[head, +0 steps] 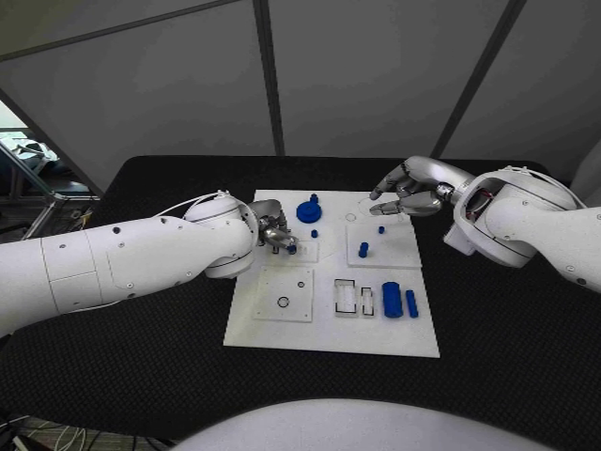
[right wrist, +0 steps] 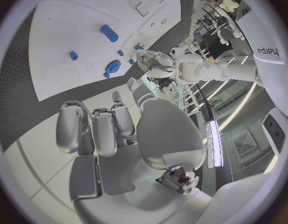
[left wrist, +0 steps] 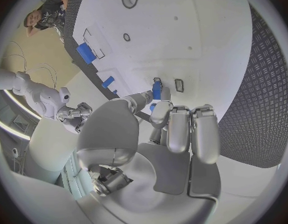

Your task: Assemble the parts on the task board

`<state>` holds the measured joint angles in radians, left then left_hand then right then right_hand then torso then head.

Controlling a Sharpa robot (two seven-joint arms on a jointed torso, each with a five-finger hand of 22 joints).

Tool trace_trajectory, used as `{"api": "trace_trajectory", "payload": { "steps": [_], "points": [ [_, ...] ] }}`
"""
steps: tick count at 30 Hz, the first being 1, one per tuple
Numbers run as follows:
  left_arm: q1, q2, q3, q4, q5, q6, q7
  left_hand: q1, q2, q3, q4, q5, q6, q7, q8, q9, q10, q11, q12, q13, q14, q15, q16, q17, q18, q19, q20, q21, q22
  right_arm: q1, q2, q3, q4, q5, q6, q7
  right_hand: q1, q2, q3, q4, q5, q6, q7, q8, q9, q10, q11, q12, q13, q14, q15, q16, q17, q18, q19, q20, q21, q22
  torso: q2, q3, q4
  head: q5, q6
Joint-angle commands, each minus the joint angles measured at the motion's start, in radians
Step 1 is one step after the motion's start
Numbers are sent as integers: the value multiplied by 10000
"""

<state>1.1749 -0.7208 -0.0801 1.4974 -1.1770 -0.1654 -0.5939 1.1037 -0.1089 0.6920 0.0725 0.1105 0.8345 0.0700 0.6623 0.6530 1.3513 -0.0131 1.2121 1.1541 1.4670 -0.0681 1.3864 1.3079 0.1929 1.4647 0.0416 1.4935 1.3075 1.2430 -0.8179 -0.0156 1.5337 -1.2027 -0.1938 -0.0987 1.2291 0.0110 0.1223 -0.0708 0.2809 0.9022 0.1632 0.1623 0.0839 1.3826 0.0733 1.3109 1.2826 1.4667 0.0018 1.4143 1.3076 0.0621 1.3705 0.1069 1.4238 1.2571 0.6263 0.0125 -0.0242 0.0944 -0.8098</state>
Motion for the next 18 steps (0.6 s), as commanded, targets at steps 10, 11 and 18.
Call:
{"api": "trace_trajectory", "payload": {
  "steps": [10,11,18],
  "points": [
    [-7,13,-2,1,-82,549,-115,25,108,1443,-1397,59,25,-48,68,3,78,-6,18,2,492,-67,5,515,-1636,404,-55,57,1333,20,21,8,7,-60,-40,100,-37,56,23,58,63,0,-21,9,-11,-60,-16,-81,-22,507,-55,-63,290,62,-13,3,-53,-15,-3,3,3,-12,-32],
    [-8,13,-2,6,-82,562,-115,25,108,1443,-1397,59,25,-48,68,3,78,-6,18,2,492,-67,5,515,-1636,404,-55,57,1333,20,24,8,5,-60,-34,100,-37,56,23,58,63,0,-21,9,-11,-60,-16,-81,-22,507,-55,-63,290,62,-13,3,-53,-15,-4,3,3,-14,-34],
    [-12,-3,-2,45,-82,709,-120,25,108,1443,-1397,59,25,-48,68,3,78,-6,18,2,492,-67,5,515,-1636,404,-55,57,1333,20,30,8,-3,-60,-10,97,-37,56,23,58,63,0,-21,9,-11,-60,-16,-81,-22,507,-55,-63,290,62,-13,3,-53,-15,-6,1,-2,-12,-54]
  ]
}}
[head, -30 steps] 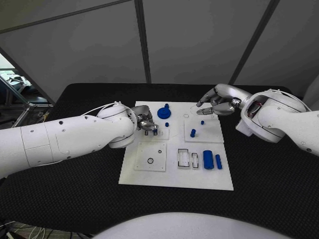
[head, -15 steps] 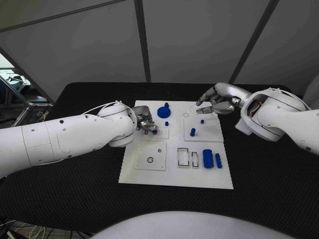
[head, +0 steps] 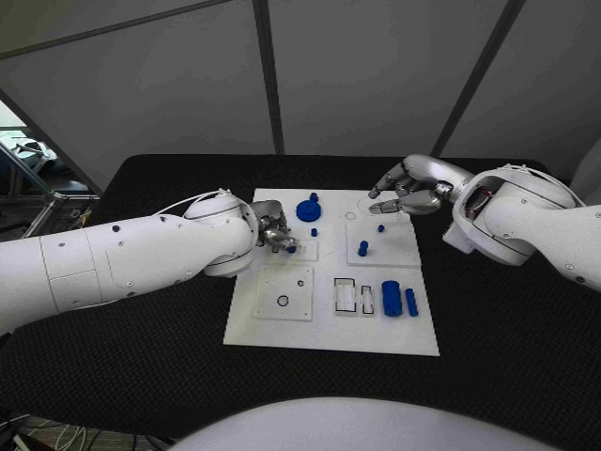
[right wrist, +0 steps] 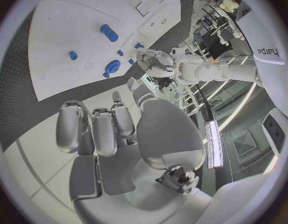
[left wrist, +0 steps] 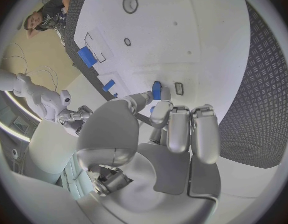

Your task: Assemble the parts on the task board

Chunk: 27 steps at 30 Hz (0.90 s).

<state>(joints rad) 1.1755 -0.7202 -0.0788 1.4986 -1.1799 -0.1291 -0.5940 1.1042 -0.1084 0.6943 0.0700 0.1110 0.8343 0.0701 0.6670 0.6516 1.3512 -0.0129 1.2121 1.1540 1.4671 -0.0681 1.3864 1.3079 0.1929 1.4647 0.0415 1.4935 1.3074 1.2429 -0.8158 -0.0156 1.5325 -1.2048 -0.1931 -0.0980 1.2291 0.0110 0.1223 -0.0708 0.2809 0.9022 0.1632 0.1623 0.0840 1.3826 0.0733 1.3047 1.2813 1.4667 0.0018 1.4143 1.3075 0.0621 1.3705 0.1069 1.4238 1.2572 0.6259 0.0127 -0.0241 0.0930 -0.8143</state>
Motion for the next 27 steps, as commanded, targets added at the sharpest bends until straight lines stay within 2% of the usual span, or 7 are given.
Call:
{"api": "trace_trajectory", "payload": {
  "steps": [1,5,10,15,27],
  "points": [
    [-20,-16,-14,46,-53,378,-121,15,99,1426,-1374,55,25,-51,25,21,79,-8,15,-1,492,-68,7,518,-1639,410,-55,64,1345,20,8,8,8,-39,-14,89,-37,56,23,58,63,0,-21,10,-12,-60,-16,-19,-10,507,-55,-63,291,62,-13,3,-53,-16,0,-2,-1,2,-17],
    [-22,-36,-14,71,-53,454,-130,-42,60,1487,-1380,145,27,-61,73,70,94,-16,19,4,493,-74,6,517,-1642,417,-61,70,1359,20,11,8,2,-39,-5,87,-37,56,23,58,63,0,-21,10,-12,-60,-16,-19,-10,507,-55,-63,291,62,-13,3,-53,-16,1,-5,6,4,-27],
    [-23,-40,-14,51,-52,514,-137,-242,-50,1597,-1372,547,38,-98,199,201,124,-44,24,15,494,-97,6,520,-1648,431,-81,83,1390,19,18,8,-5,-39,0,86,-37,56,23,58,63,0,-21,10,-12,-60,-16,-19,-10,507,-55,-63,291,62,-13,3,-53,-16,-1,-1,-4,17,-31],
    [-23,-12,-14,-8,-47,611,-140,-440,-128,1549,-1308,583,75,-160,300,299,158,-87,34,20,496,-121,6,521,-1651,440,-96,90,1408,19,22,8,-6,-39,0,83,-37,56,23,58,63,0,-21,10,-12,-60,-16,-19,-10,507,-55,-63,291,62,-13,3,-53,-16,4,0,-13,11,-46],
    [-21,105,-13,-212,23,765,-140,-1230,-254,964,-756,550,218,-313,341,394,218,-195,108,88,500,-208,4,524,-1659,460,-177,100,1449,19,23,8,-5,-39,0,67,-37,56,23,58,63,0,-21,10,-12,-60,-16,-19,-10,507,-55,-63,291,62,-13,3,-53,-16,-1,2,-7,-11,-56]
  ]
}}
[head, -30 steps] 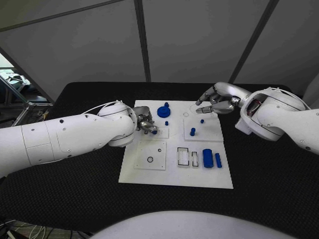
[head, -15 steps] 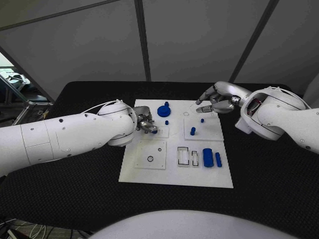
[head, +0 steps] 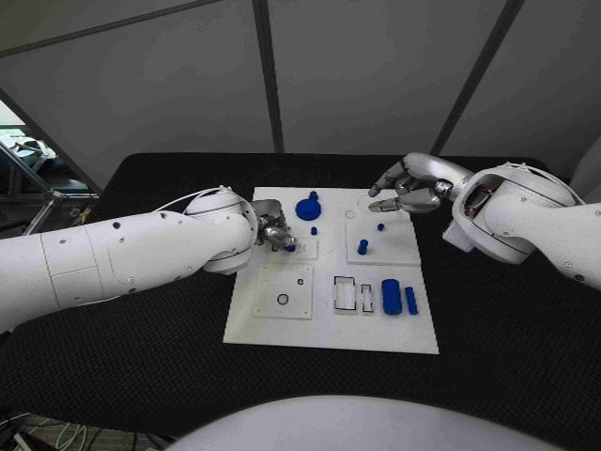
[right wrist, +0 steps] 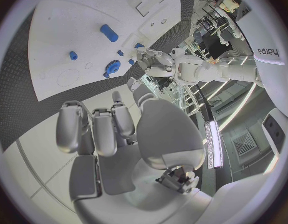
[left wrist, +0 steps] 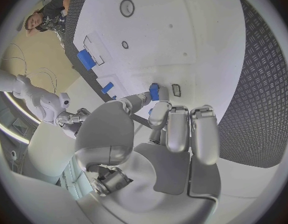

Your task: Assemble the parts on the task board

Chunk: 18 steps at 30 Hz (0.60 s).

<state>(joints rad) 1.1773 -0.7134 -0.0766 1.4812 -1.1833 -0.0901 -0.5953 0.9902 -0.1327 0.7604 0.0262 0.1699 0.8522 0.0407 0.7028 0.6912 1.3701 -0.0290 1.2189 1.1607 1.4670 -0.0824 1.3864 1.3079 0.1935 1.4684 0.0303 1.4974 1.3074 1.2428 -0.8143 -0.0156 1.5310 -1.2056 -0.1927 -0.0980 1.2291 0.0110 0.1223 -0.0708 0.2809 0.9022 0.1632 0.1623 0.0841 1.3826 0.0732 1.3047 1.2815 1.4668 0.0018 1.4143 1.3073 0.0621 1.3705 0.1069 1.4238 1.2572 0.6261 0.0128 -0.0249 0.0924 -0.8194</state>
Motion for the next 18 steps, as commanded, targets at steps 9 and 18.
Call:
{"api": "trace_trajectory", "payload": {
  "steps": [9,18],
  "points": [
    [-35,180,-33,-219,284,525,-118,-624,-51,-121,118,-48,156,-24,-78,-18,44,-37,96,74,501,-70,0,524,-1676,450,-76,84,1502,20,4,8,11,-31,32,48,-37,56,23,58,63,0,-21,10,-13,-60,-15,-19,-11,507,-55,-63,292,62,-14,3,-53,-16,1,1,-7,-60,-11],
    [-33,262,-33,-312,355,625,-116,-1032,-99,-702,468,-60,292,-35,-99,-6,60,-40,151,122,503,-72,-2,525,-1688,479,-77,109,1558,21,-8,8,23,-31,64,24,-24,55,32,55,84,12,-23,18,-13,-77,-20,-47,-40,501,-59,-83,268,66,-23,0,-65,-36,7,3,4,-85,-12]
  ]
}}
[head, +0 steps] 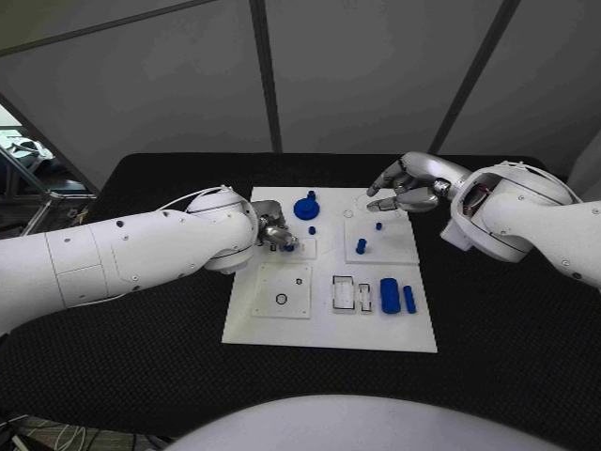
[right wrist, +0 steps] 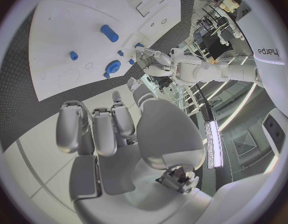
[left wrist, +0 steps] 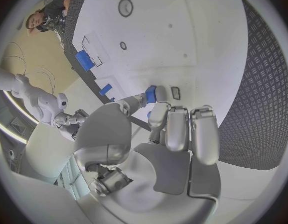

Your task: Assemble the parts on the task board

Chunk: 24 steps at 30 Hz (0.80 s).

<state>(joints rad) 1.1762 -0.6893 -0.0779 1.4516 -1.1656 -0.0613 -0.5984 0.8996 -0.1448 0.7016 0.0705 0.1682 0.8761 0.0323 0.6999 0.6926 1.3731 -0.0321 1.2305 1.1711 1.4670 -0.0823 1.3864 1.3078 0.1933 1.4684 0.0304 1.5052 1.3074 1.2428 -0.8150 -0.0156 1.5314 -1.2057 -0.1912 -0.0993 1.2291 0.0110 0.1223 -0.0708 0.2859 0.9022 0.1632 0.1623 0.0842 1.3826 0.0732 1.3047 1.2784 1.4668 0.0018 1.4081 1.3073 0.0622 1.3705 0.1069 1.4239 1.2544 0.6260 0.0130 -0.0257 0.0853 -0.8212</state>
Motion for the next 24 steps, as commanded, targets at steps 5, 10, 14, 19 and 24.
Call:
{"api": "trace_trajectory", "payload": {
  "steps": [5,10,14,19,24],
  "points": [
    [-22,51,-20,-57,183,315,-83,-231,30,-516,165,-50,108,43,-69,3,38,-12,61,43,506,-76,1,532,-1689,488,-82,38,1577,21,-6,8,25,-30,55,31,-24,55,32,55,34,12,-23,18,-13,-77,-19,-47,-8,501,-58,-20,268,65,-23,0,-65,-8,-2,-2,11,-31,-7],
    [-22,76,-20,-74,185,254,-81,-252,54,-721,226,-54,144,35,-57,21,49,-16,82,64,507,-80,2,533,-1694,500,-87,51,1602,21,-9,8,28,-30,59,29,-24,55,32,55,34,12,-23,18,-13,-77,-19,-47,-8,501,-58,-20,268,65,-23,0,-65,-8,-2,-3,11,-38,-9],
    [-22,99,-20,-108,185,136,-78,-264,70,-864,270,-51,155,31,-55,31,48,-19,83,64,506,-82,1,533,-1695,503,-89,52,1607,21,-8,8,31,-30,56,28,-24,53,32,55,37,15,-24,20,-13,-91,-20,-67,-28,491,-60,-52,224,73,-45,-1,-83,-44,-2,-3,15,-52,4],
    [-22,114,-19,-176,185,30,-77,-301,126,-1071,373,-46,156,35,-64,41,44,-17,82,61,507,-82,0,534,-1695,503,-91,50,1607,21,-10,8,32,-30,53,29,-25,51,32,56,38,16,-24,20,-13,-131,-20,-122,-87,476,-60,-97,161,86,-84,-1,-113,-105,1,-5,17,-67,12],
    [-21,99,-14,-221,185,-21,-80,-342,163,-1276,480,-40,160,36,-71,51,49,-15,94,74,508,-80,1,536,-1697,508,-91,53,1617,21,-24,8,38,-30,51,25,-25,51,32,56,38,16,-24,20,-13,-131,-20,-122,-87,476,-60,-97,161,86,-84,-1,-113,-105,9,-6,19,-67,28]
  ]
}}
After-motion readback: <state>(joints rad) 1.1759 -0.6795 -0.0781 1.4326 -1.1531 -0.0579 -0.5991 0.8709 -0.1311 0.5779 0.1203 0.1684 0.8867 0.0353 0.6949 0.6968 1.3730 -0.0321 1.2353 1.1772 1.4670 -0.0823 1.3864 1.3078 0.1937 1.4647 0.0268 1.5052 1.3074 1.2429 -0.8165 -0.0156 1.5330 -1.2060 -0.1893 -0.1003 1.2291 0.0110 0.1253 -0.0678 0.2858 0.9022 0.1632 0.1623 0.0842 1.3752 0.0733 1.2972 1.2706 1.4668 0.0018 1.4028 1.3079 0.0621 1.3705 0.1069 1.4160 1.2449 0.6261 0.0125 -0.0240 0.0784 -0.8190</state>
